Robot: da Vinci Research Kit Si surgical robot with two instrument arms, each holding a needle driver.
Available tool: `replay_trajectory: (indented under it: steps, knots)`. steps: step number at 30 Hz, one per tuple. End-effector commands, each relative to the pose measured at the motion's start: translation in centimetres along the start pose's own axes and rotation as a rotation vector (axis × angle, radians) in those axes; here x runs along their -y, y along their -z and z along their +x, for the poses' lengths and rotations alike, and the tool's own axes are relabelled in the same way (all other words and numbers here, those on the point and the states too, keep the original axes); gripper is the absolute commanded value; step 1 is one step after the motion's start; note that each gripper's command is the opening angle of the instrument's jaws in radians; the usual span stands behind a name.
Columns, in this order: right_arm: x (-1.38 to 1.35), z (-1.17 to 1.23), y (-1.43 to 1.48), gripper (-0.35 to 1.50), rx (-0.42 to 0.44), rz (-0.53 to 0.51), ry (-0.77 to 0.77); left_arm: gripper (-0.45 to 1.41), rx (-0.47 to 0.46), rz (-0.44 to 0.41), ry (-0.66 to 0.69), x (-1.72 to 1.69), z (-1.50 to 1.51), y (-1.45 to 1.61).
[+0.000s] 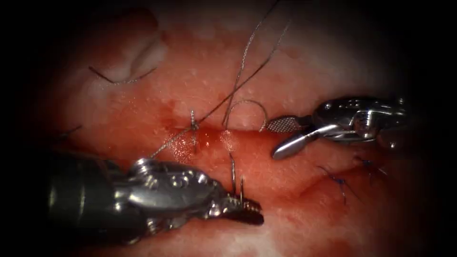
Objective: Wound Closure
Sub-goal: Use the left hand to grab the needle and pull it through.
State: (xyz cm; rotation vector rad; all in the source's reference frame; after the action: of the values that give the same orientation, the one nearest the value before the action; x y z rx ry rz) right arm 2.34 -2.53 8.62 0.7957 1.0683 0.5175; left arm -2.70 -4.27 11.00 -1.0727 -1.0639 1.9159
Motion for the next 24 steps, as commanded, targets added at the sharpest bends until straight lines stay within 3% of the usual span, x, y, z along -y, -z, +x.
replay_trajectory:
  steps: [1,2,3,4,6,7,11,24]
  knots:
    - [0.05,-0.04,-0.08,1.00,0.000,0.011,0.001,-0.45,-0.002,-0.006,-0.001,-0.01,0.00,-0.03]
    - [0.08,-0.04,-0.09,0.91,-0.001,0.017,0.001,-0.45,-0.001,-0.012,0.000,-0.05,0.01,0.01]
    - [0.11,-0.05,-0.10,0.71,-0.005,0.034,0.002,-0.45,-0.004,-0.021,0.003,-0.10,0.03,0.07]
    - [0.14,-0.05,-0.10,0.48,-0.008,0.043,0.003,-0.45,-0.006,-0.020,0.006,-0.14,0.05,0.11]
    - [0.21,-0.07,-0.13,-0.26,-0.011,0.062,0.005,-0.45,-0.011,-0.015,-0.006,-0.21,0.10,0.18]
    - [0.24,-0.07,-0.15,-0.35,-0.010,0.064,0.006,-0.45,-0.016,-0.009,-0.039,-0.23,0.12,0.21]
    - [0.25,-0.08,-0.30,-0.35,-0.018,0.037,0.067,-0.45,-0.026,0.006,-0.120,-0.30,0.17,0.26]
    - [-0.17,-0.31,-0.73,-0.35,-0.020,-0.086,0.116,-0.45,-0.043,0.027,-0.270,-0.61,0.34,0.52]
